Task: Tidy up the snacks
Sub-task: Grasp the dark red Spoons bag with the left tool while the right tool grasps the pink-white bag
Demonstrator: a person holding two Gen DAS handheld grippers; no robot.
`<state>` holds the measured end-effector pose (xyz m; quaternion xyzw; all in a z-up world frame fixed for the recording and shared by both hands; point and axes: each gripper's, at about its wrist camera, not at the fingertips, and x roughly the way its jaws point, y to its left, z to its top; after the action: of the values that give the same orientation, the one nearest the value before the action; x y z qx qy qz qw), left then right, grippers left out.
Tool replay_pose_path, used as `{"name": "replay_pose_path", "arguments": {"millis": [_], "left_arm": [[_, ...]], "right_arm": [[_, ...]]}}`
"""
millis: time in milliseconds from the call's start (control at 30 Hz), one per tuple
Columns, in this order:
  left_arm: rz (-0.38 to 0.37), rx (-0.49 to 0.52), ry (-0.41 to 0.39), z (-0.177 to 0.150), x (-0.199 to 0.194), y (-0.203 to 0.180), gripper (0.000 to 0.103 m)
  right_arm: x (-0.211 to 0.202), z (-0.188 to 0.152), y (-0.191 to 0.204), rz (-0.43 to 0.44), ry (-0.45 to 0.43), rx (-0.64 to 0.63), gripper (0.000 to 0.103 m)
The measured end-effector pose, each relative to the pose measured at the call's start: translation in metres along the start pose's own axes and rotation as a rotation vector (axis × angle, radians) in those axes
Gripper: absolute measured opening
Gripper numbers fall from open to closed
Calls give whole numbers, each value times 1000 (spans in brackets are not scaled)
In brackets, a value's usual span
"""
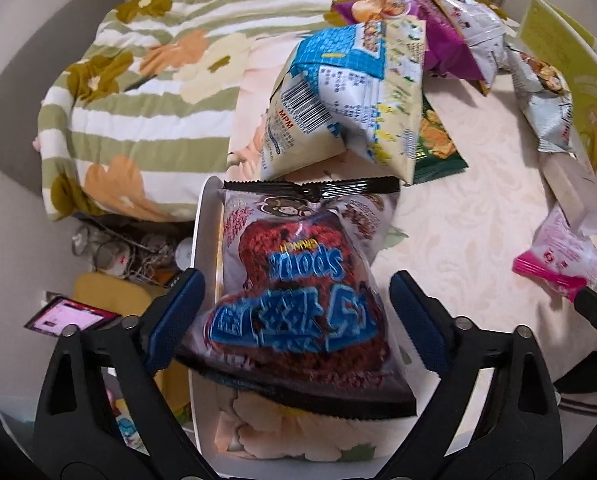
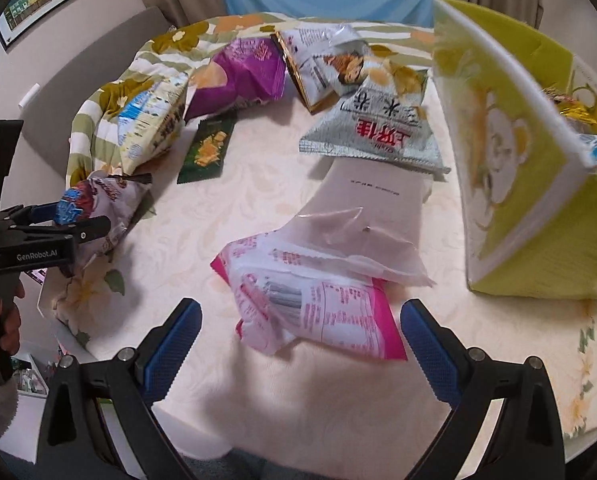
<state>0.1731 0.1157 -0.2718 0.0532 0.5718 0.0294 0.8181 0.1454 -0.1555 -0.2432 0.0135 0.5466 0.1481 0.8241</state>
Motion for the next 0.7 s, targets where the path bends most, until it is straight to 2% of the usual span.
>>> {"name": "replay_pose_path", "arguments": {"millis": [67,300,500,700], "left_arm": [[-5,-2,11,1,4,0,81],[-14,15,18,3,8,-4,69],[-32,22,21,2,5,-4,64],[-74,0,35,-2,3,0,63]], "right_arm": [[6,2,-1,9,9,-3,99],[20,9,-3,26,29,7,99],[26,11,-2,12,44,1,99],[31,13,-1,20,59,9,87]]}}
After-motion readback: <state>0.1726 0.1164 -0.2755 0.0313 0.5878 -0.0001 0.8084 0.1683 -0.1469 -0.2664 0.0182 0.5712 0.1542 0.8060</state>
